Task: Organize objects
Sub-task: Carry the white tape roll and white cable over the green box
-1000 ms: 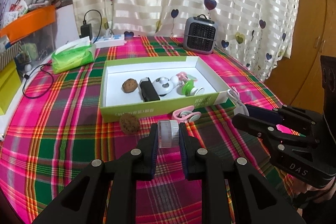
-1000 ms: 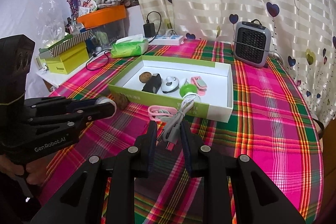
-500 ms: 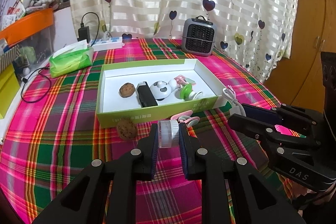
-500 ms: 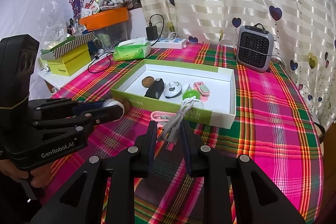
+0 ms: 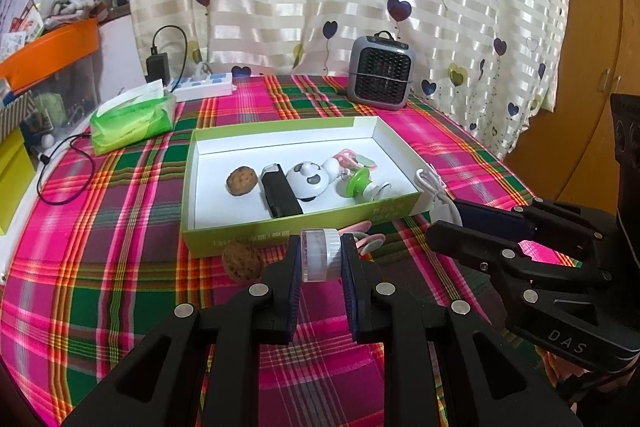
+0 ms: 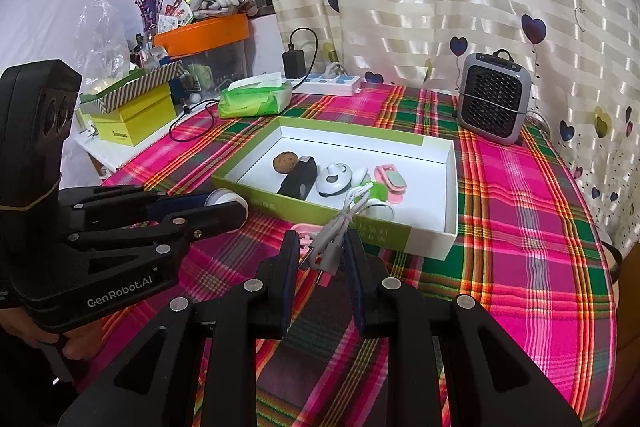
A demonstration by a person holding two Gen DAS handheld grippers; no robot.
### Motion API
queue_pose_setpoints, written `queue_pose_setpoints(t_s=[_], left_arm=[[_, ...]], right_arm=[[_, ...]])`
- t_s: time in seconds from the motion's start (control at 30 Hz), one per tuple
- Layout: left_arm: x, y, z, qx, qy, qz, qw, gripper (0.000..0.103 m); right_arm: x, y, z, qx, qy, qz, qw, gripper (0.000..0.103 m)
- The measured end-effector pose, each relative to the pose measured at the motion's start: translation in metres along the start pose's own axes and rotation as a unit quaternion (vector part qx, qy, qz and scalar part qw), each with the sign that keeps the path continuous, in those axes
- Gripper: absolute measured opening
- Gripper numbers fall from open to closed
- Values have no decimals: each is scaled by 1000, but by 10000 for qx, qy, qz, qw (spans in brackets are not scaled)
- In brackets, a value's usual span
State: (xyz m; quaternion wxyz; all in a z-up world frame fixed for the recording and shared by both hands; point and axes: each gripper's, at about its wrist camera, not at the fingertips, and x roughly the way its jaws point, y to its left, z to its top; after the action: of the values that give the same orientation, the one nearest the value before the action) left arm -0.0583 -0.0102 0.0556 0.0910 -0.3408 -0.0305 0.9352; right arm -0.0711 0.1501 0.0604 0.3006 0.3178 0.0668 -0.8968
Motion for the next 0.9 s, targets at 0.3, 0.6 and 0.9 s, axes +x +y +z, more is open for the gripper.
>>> queue_pose_setpoints(t_s=[0.3, 0.6, 0.9], left_arm=[[7, 4, 5, -37, 17, 50, 10000, 17], [13, 11, 11, -94, 47, 56, 9999, 17], [20, 15, 20, -81, 58, 118, 9999, 17]], right_arm=[[7, -2, 5, -14, 28, 30, 10000, 24], [14, -6, 10, -14, 63, 36, 10000, 24], [22, -9, 17, -60, 83, 30, 9999, 24]])
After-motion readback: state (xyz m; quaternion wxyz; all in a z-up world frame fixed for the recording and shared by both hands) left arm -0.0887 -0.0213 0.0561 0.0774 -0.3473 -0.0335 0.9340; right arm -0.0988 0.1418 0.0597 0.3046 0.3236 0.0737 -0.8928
